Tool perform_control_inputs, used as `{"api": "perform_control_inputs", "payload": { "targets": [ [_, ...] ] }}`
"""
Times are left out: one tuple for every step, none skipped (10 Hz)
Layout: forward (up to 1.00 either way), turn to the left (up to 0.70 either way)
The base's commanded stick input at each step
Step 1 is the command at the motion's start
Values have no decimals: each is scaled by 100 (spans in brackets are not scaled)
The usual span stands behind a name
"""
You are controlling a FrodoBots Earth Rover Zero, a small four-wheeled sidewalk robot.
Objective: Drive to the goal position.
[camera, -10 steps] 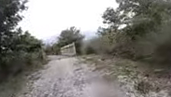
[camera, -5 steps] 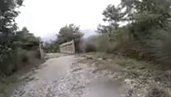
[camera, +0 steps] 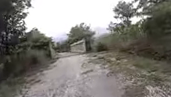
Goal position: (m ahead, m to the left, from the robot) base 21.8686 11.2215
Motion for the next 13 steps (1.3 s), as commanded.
{"api": "perform_control_inputs", "payload": {
  "targets": [
    [50, 0],
    [50, 0],
    [50, 0],
    [50, 0],
    [41, 0],
    [30, 0],
    [30, 0],
    [30, 0],
    [30, 0],
    [30, 0],
    [30, 0],
    [30, 0],
    [30, 0]
  ]
}}
